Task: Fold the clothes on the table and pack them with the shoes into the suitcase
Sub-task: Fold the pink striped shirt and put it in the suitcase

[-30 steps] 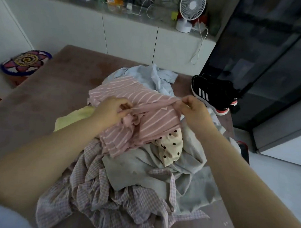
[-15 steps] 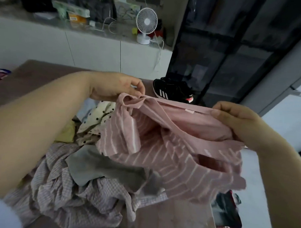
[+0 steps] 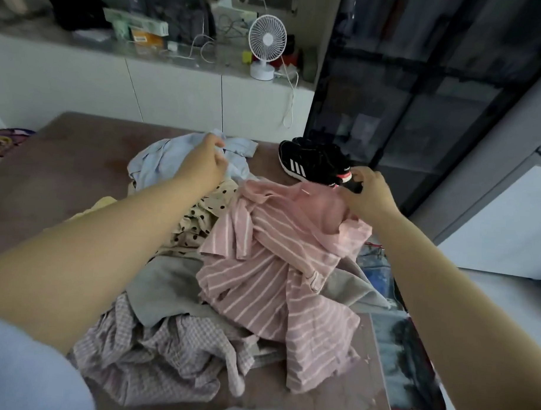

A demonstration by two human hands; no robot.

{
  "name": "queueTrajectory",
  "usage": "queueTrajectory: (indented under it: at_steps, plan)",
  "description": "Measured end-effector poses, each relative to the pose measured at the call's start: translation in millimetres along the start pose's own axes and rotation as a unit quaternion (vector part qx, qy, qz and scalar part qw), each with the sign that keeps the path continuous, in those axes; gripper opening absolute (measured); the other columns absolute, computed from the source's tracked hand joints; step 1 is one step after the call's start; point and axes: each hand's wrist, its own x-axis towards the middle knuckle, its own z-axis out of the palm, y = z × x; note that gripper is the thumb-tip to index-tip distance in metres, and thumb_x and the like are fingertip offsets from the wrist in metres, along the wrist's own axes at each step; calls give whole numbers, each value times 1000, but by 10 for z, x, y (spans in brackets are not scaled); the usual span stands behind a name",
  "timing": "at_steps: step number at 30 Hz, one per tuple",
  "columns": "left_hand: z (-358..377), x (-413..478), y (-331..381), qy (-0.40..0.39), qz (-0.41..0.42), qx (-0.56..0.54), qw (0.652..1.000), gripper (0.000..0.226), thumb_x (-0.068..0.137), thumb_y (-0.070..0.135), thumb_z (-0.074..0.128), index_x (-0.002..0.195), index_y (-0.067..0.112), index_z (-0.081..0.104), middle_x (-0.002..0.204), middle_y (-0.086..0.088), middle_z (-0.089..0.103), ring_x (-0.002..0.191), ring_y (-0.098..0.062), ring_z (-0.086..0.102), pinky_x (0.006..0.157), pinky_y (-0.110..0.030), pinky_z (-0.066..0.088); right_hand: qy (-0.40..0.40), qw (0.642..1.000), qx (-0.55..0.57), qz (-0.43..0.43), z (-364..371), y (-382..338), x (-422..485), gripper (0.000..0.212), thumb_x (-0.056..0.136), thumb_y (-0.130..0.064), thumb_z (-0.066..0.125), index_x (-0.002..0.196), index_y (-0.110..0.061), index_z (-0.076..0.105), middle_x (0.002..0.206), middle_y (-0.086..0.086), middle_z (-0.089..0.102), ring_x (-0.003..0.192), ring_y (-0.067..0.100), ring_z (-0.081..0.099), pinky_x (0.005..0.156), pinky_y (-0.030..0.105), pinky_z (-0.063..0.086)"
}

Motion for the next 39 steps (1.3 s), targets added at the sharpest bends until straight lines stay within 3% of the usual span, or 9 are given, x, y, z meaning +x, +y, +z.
queueTrajectory:
  at_steps: [4, 8, 12, 15, 19, 25, 29, 34, 39]
  plan:
    - [122, -340, -162, -166, -49, 83, 981, 73, 76, 47, 69, 132, 13, 38, 129, -3, 49, 116, -22, 50, 88, -29, 40, -173, 984, -35, 26, 275, 239, -89, 95, 58, -69, 68, 136, -25, 39, 130, 1, 50, 115, 25, 50, 92, 38, 46]
    - [337, -635, -341, -225, -45, 162, 960, 76, 72, 47, 73, 131, 11, 43, 124, -6, 56, 108, -23, 55, 79, -29, 41, -359, 931, -35, 64, 483, 490, -323, 108, 47, -62, 79, 136, -24, 29, 126, -15, 45, 107, 8, 51, 83, 17, 42]
    - [324, -508, -305, -189, -6, 154, 970, 27, 82, 29, 68, 99, 10, 61, 76, -1, 56, 69, -18, 52, 58, -28, 33, -368, 919, -134, -48, 648, 643, -390, 32, 76, -25, 71, 72, -55, 61, 79, -11, 56, 83, 13, 53, 82, 21, 41]
    - [49, -236, -343, -151, 1, 113, 982, 33, 83, 20, 67, 56, 17, 48, 55, 1, 37, 52, -14, 35, 51, -29, 24, -357, 917, -173, -52, 504, 646, -285, 44, 79, -13, 64, 43, -26, 43, 58, -6, 36, 58, 11, 37, 56, 15, 34]
    - [-310, 168, -364, -127, 14, 157, 979, 25, 84, 23, 65, 75, 0, 65, 62, -11, 49, 61, -22, 42, 56, -30, 28, -314, 920, -229, -50, 161, 427, 109, 9, 82, -19, 58, 75, -14, 59, 75, -1, 52, 79, 22, 53, 65, 29, 40]
    - [-423, 807, -311, 56, -5, 109, 992, 20, 89, 16, 56, 97, 0, 67, 97, -24, 65, 89, -33, 61, 72, -30, 40, -20, 996, -79, -28, 133, -234, 509, 34, 90, -11, 45, 122, -13, 53, 118, 12, 62, 106, 33, 57, 76, 33, 43]
    - [-222, 624, -290, 73, 13, 187, 980, 46, 88, 17, 52, 133, 11, 44, 129, -19, 53, 116, -39, 49, 98, -40, 36, -138, 986, -1, -89, 313, -339, 329, 66, 87, -19, 60, 144, -24, 26, 139, 8, 46, 122, 28, 48, 102, 43, 40]
    - [98, -458, -333, -143, 298, 154, 931, 39, 84, 54, 47, 99, 24, 66, 94, 2, 67, 92, -22, 59, 83, -39, 46, -347, 918, -192, -9, 402, 79, -140, 33, 90, -37, 55, 92, -6, 65, 95, 8, 64, 94, 23, 59, 78, 28, 41]
    - [525, -1105, -445, -322, 222, 279, 877, 68, 71, 63, 59, 129, 28, 50, 130, 10, 48, 123, -14, 42, 103, -27, 24, -316, 933, 114, 130, 702, 242, -609, 19, 87, -16, 60, 69, -14, 65, 57, -8, 63, 52, -2, 58, 60, 14, 49]
